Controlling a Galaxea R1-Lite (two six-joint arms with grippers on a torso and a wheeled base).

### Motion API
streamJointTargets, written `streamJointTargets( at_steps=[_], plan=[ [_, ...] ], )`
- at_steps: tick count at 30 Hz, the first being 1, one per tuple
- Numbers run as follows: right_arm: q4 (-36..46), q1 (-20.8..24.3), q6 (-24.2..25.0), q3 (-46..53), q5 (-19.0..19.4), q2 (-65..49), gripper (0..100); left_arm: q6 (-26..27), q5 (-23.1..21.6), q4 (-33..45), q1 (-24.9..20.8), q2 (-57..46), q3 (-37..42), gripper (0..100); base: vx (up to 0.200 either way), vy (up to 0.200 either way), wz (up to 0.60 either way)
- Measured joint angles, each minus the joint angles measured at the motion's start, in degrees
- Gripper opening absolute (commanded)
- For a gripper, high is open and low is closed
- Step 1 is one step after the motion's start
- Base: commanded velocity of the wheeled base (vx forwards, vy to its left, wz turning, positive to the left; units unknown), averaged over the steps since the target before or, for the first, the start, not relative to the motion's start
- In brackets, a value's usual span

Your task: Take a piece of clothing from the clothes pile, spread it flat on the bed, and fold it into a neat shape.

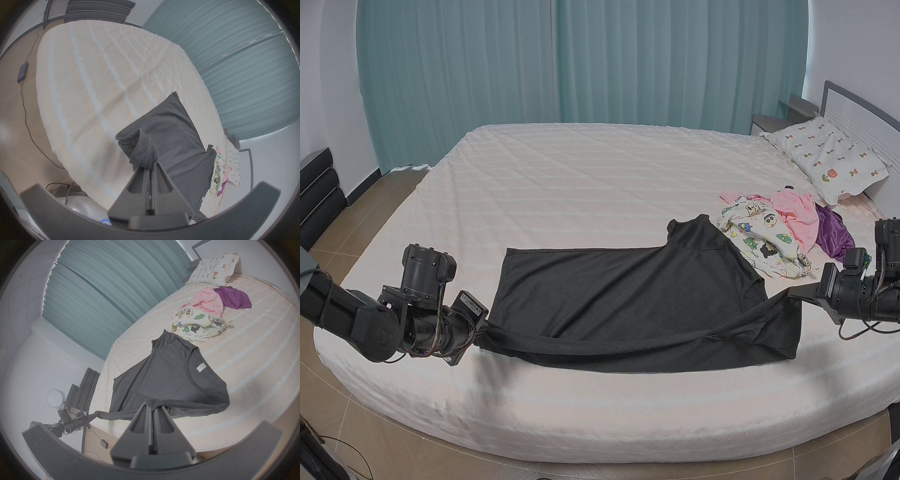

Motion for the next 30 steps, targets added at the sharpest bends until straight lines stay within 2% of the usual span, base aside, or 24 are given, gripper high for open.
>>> streamJointTargets(
  at_steps=[12, 20, 27, 30],
  plan=[
    [-3.15, -0.13, 0.20, -4.06, -1.23, 6.31, 0, -4.68, -0.55, 2.02, 1.96, 4.30, -7.97, 0, 0.000, 0.000, 0.00],
    [-5.33, -0.60, 0.48, -4.61, -2.28, 7.68, 0, -5.94, -0.71, 2.68, 2.95, 4.79, -8.63, 0, 0.000, 0.000, 0.00],
    [-4.78, -1.05, 1.38, -3.60, -2.28, 5.49, 0, -5.44, -1.23, 11.01, 2.56, 1.85, -8.11, 0, 0.000, 0.000, 0.00],
    [-4.68, -1.18, 1.51, -2.86, -2.33, 4.71, 0, -3.55, -1.33, 13.18, 2.39, 0.74, -8.02, 0, 0.000, 0.000, 0.00]
  ],
)
